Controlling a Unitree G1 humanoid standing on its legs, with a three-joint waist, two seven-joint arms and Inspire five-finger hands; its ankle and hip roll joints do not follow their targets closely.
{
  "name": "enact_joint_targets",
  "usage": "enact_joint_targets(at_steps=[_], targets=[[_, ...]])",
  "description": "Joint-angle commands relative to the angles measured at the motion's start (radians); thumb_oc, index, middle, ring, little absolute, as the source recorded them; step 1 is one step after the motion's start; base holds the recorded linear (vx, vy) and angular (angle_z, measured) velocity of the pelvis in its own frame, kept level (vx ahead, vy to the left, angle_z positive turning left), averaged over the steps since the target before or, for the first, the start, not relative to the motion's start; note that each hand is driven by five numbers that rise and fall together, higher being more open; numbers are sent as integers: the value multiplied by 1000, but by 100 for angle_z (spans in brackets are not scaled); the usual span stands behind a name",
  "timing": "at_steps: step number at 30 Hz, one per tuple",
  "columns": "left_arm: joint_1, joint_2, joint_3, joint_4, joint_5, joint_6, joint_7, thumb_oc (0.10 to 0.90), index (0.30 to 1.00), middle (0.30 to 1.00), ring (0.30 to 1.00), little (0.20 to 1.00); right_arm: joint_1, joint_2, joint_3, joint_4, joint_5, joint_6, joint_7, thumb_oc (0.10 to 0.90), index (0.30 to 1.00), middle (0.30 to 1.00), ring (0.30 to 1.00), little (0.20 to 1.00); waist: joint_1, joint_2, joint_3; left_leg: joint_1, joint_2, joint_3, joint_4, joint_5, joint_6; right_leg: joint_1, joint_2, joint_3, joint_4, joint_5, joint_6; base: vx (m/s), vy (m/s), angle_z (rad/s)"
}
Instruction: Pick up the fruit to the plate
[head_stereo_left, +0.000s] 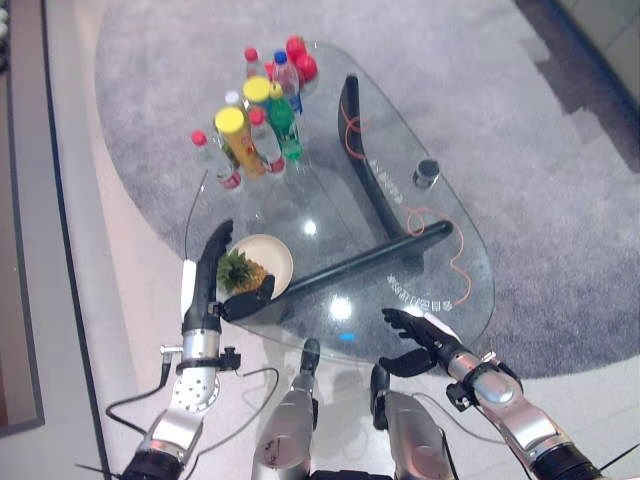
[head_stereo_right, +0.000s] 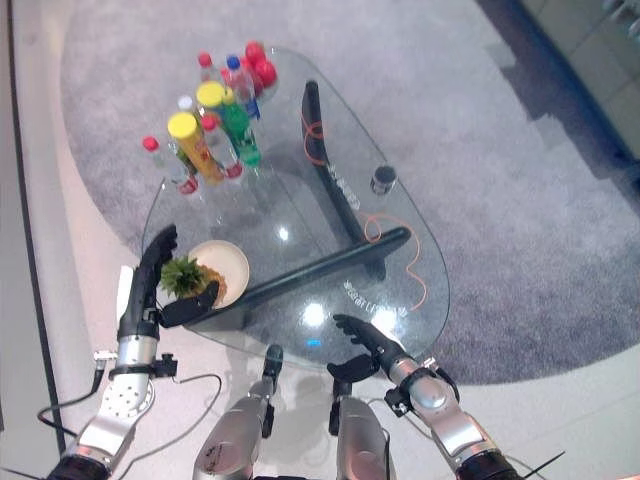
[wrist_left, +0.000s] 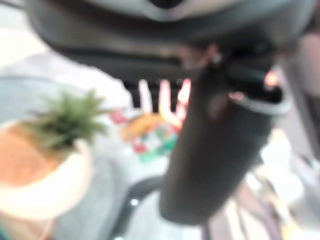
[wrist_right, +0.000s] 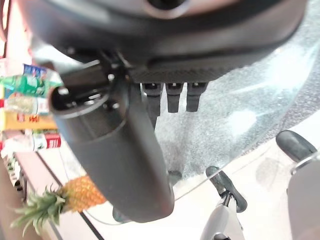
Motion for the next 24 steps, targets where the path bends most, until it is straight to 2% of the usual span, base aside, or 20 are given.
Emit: enact_joint_targets(at_steps=[1,2,7,9,14,18,21,24], targets=[[15,23,30,0,-74,-42,-23,800,900,900,900,900,41,31,0,-20,-5,-83,-30,800,900,900,900,900,-7,-90,-139,88,-101,0,20,-125,41,123,3,-8,-275,154,69,60,-37,4],[39,-4,29,64,-110,-30,-39,800,900,900,900,900,58,57,-11,29,7,-75,-39,800,900,900,900,900,-7,-91,-168,112,-97,3,5,-124,43,145,3,-9,-287,156,70,67,-44,10],[60,-51,37,211,-182,0,-101,800,900,900,900,900,65,102,-30,143,31,-42,-67,800,900,900,900,900,-9,-90,-207,148,-88,14,-21,-123,44,178,3,-9,-309,160,71,24,-14,7],[63,-75,39,306,-240,47,-163,800,900,900,900,900,59,135,-48,244,62,-21,-75,800,900,900,900,900,-12,-88,-227,163,-84,25,-30,-126,46,193,4,-6,-323,165,72,18,-3,0],[36,-120,61,518,-300,105,-277,800,900,900,900,900,44,171,-71,469,79,-37,-95,800,900,900,900,900,-18,-79,-263,180,-78,49,-37,-132,52,207,4,0,-342,173,71,33,6,-1],[8,-153,91,692,-348,173,-294,800,900,900,900,900,21,202,-92,643,110,-33,-109,800,900,900,900,900,-22,-74,-290,190,-76,66,-40,-139,55,215,2,2,-353,176,70,47,22,-2],[-6,-169,121,815,-389,210,-317,800,900,900,900,900,6,225,-110,777,112,-53,-98,800,900,900,900,900,-22,-71,-310,193,-73,76,-40,-144,57,213,1,4,-353,173,69,51,21,-8],[-16,-174,133,878,-387,207,-311,800,900,900,900,900,-3,240,-119,847,105,-60,-98,800,900,900,900,900,-21,-68,-318,196,-73,81,-40,-148,58,215,-1,4,-353,171,69,27,18,-17]])
